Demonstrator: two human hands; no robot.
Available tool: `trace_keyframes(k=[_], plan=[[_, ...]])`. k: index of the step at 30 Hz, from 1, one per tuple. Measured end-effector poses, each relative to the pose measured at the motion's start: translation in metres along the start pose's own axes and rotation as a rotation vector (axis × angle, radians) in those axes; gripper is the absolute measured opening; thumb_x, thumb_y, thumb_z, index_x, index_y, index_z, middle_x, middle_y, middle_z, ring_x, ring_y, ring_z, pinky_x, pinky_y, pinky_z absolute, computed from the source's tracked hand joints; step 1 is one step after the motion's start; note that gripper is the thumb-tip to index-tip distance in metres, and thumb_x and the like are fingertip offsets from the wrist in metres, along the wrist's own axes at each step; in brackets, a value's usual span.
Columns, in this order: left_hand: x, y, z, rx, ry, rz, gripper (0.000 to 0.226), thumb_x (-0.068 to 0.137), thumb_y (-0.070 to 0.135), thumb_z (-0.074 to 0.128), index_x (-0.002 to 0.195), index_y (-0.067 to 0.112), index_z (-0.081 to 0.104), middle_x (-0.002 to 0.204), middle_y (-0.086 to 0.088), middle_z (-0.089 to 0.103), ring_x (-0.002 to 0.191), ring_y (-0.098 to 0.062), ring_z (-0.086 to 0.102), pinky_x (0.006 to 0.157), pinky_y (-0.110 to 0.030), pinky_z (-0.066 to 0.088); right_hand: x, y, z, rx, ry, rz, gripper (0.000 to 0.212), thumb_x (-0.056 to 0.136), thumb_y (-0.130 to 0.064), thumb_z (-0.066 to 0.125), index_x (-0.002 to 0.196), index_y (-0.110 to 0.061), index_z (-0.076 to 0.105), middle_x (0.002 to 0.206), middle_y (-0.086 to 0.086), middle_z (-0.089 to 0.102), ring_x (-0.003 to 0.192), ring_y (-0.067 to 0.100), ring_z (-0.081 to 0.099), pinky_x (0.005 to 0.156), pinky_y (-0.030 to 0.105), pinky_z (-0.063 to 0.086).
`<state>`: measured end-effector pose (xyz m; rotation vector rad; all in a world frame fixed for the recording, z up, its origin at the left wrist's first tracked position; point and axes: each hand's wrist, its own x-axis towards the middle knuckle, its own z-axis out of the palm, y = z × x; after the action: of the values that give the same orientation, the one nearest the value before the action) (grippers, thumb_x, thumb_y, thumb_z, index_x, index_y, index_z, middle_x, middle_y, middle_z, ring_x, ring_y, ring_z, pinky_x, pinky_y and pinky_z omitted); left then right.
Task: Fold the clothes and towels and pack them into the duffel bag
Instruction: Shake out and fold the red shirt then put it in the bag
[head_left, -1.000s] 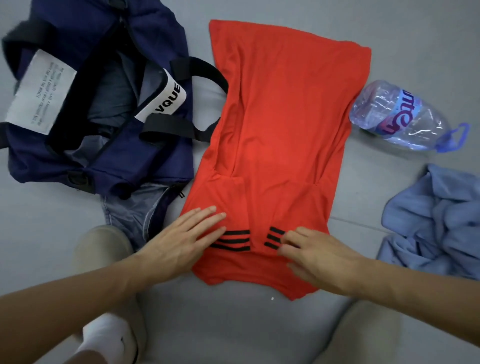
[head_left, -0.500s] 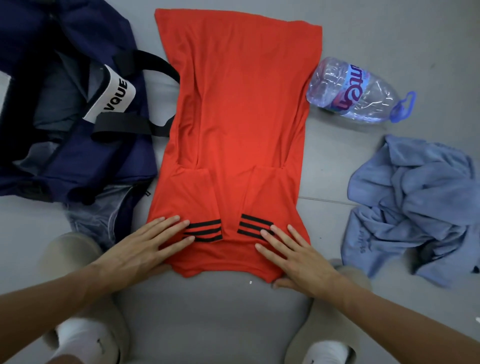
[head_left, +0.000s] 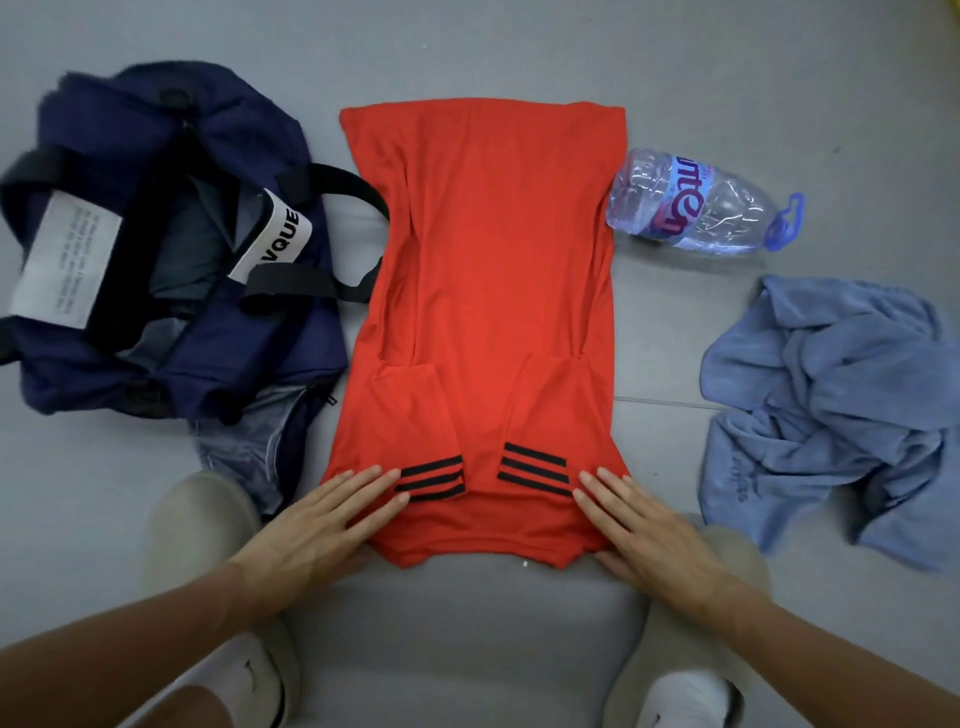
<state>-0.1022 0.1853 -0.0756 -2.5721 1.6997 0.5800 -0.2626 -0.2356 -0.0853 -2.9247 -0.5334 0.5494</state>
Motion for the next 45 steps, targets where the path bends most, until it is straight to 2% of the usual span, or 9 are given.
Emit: trace_keyframes(k=[5,8,14,19,28,33,37,41,45], plan=[[0.01,-0.011,0.013,-0.044,-0.062,0.033,0.095,0.084,0.063,0.053,0.159,0.015,0.019,0.165,0.0,0.006,0.141,-0.024,0.04,0.113,-0.04,0.032,0.014,0.0,0.007,0.011,-0.035,-0.034,0.077,0.087,-0.059,0.048,0.152,-0.017,0.04,0.157,0.006,0.039,0.144,0.027,0.037,0.114,0.043,0.026],[0.014,-0.017,0.014,-0.037,-0.034,0.055,0.088,0.084,0.065,0.05,0.156,0.017,0.033,0.163,0.001,0.024,0.137,-0.023,0.042,0.111,-0.038,0.029,0.018,-0.001,0.012,0.032,0.002,0.069,0.084,0.084,-0.059,0.049,0.156,-0.018,0.032,0.16,0.006,0.034,0.146,0.028,0.034,0.116,0.044,0.025],[0.019,-0.011,0.017,0.046,0.066,0.146,0.059,0.087,0.021,0.045,0.146,0.015,0.048,0.143,-0.005,0.056,0.119,-0.029,0.061,0.098,-0.041,0.052,0.019,-0.01,0.019,0.03,0.101,0.072,0.058,0.085,-0.021,0.043,0.142,-0.021,0.055,0.152,0.004,0.047,0.138,0.032,0.047,0.108,0.047,0.033],[0.019,-0.006,0.01,0.088,0.171,0.21,0.052,0.104,0.009,0.022,0.126,0.015,0.069,0.129,-0.004,0.065,0.103,-0.027,0.067,0.079,-0.035,0.059,0.016,-0.011,0.012,0.004,0.174,0.069,0.049,0.082,-0.017,0.047,0.127,-0.023,0.068,0.14,0.001,0.059,0.116,0.029,0.062,0.089,0.039,0.048],[-0.005,0.004,0.009,0.059,0.043,0.09,0.064,0.084,0.019,0.056,0.147,0.022,0.048,0.145,-0.009,0.051,0.11,-0.03,0.06,0.088,-0.041,0.057,0.012,-0.022,0.001,-0.001,0.061,0.117,0.081,0.065,-0.035,0.086,0.14,-0.03,0.054,0.129,0.01,0.057,0.104,0.031,0.056,0.072,0.042,0.054],[-0.001,-0.004,0.012,0.037,0.03,0.108,0.066,0.086,0.02,0.047,0.151,0.029,0.036,0.14,-0.008,0.05,0.103,-0.027,0.056,0.084,-0.04,0.056,0.018,-0.018,0.005,0.007,0.134,0.116,0.056,0.083,-0.023,0.062,0.137,-0.033,0.054,0.127,0.011,0.055,0.099,0.032,0.056,0.071,0.041,0.052],[0.008,-0.005,0.007,-0.071,0.039,0.07,0.054,0.082,0.018,0.044,0.132,0.031,0.063,0.127,-0.004,0.058,0.088,-0.023,0.061,0.072,-0.033,0.057,0.025,-0.015,0.005,0.072,0.176,0.079,0.049,0.084,-0.017,0.049,0.129,-0.032,0.062,0.109,0.007,0.058,0.077,0.027,0.054,0.06,0.036,0.051],[0.011,-0.001,-0.003,-0.318,-0.062,-0.028,0.044,0.08,0.028,0.047,0.116,0.043,0.066,0.104,0.014,0.059,0.079,-0.012,0.061,0.064,-0.027,0.056,0.018,-0.016,-0.003,0.245,0.058,0.071,0.046,0.086,-0.033,0.048,0.128,-0.042,0.062,0.085,-0.012,0.052,0.067,0.014,0.053,0.054,0.025,0.044],[0.004,0.001,-0.017,-0.469,-0.237,-0.033,0.035,0.087,0.039,0.044,0.115,0.045,0.063,0.105,0.017,0.063,0.098,-0.008,0.063,0.083,-0.029,0.052,0.021,-0.024,-0.025,0.486,-0.309,0.149,0.043,0.093,-0.031,0.048,0.131,-0.049,0.059,0.099,-0.011,0.065,0.092,0.01,0.061,0.078,0.021,0.041]])
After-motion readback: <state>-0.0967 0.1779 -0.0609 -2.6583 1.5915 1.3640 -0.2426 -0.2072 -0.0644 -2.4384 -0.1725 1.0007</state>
